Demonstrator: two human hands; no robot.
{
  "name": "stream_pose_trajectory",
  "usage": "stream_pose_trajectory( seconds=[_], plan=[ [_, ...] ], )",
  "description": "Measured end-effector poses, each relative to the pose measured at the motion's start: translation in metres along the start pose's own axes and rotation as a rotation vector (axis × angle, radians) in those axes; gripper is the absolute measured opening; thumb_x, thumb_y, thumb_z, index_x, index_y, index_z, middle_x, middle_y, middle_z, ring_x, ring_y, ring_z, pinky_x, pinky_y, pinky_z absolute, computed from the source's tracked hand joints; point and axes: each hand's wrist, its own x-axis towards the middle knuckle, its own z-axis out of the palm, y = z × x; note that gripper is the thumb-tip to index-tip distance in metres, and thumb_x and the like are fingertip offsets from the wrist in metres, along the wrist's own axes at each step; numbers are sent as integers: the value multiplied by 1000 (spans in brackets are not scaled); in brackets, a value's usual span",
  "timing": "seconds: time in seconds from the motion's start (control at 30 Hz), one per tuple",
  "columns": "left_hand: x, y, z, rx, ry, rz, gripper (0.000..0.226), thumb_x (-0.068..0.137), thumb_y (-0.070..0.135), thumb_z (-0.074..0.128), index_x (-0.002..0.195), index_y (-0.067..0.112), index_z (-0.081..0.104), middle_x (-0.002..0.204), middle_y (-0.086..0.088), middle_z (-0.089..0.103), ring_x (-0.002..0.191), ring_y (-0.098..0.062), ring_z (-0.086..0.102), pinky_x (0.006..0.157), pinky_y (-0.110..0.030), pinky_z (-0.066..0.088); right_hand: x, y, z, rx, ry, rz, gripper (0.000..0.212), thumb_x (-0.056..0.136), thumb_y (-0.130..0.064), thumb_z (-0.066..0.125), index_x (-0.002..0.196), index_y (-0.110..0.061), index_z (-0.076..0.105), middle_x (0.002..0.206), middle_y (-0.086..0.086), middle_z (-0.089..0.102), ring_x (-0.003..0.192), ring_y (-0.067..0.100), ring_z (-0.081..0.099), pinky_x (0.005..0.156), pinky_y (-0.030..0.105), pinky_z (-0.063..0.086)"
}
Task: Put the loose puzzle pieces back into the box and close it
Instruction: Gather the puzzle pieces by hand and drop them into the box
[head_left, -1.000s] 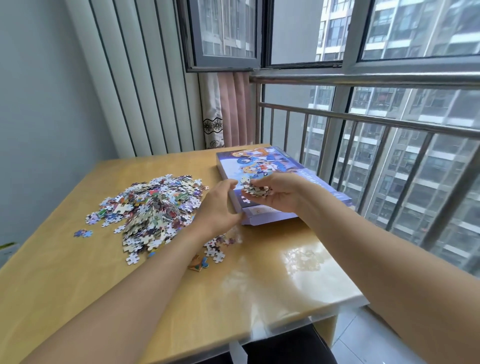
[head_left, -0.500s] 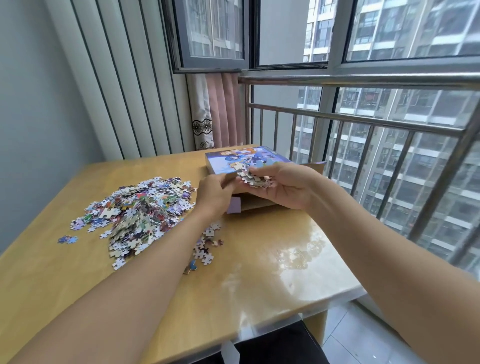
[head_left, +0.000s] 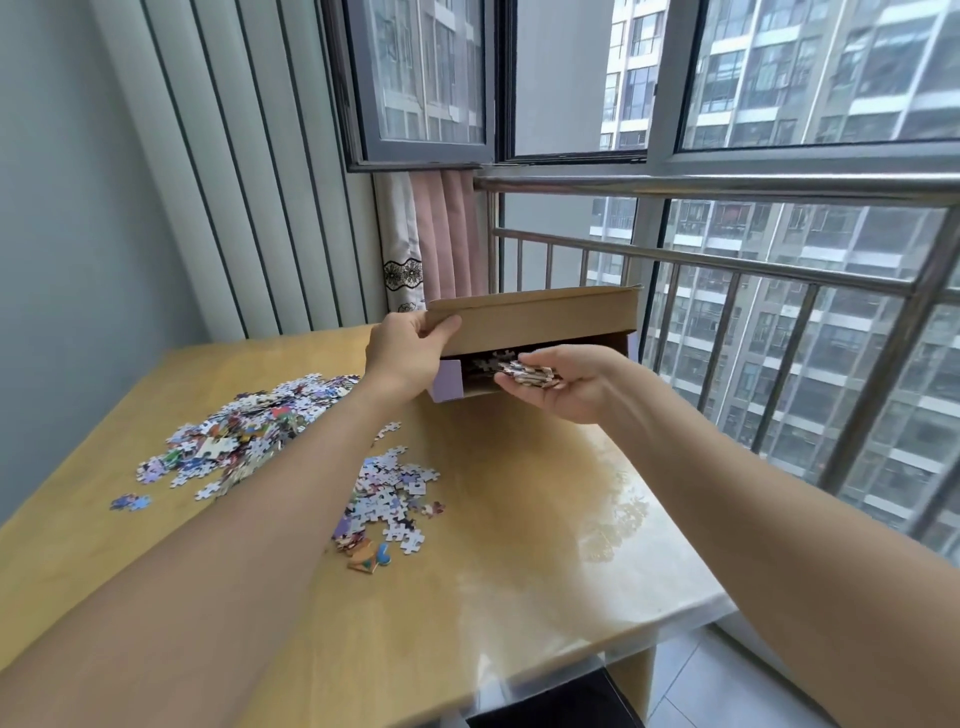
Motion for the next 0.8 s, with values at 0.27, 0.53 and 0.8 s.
stream_pose_trajectory(
  seconds=[0.27,0.53,0.8],
  plan=[
    [5,7,-8,-26,-43,13,11,94,43,68,95,33,74,93,18,73,99,-11,67,96,-34,53,11,-13,21,-30,96,15,14,99,7,49,112,12,50,130,29,48,125,42,52,103,44,49],
    [6,12,-16,-76,-81,17,9,93,41,68,88,36,72,95,16,74,101,-9,67,98,-31,52,12,-18,35,50,153,-131,50,74,16,47,121,1,56,123,24,55,108,43,61,91,52,55],
    [10,14,-20,-131,-72,12,7,93,40,69,93,34,74,97,15,74,101,-9,68,101,-33,51,22,-18,14,-479,243,-310,53,71,25,31,120,16,48,142,29,40,132,50,40,114,51,35]
  ],
)
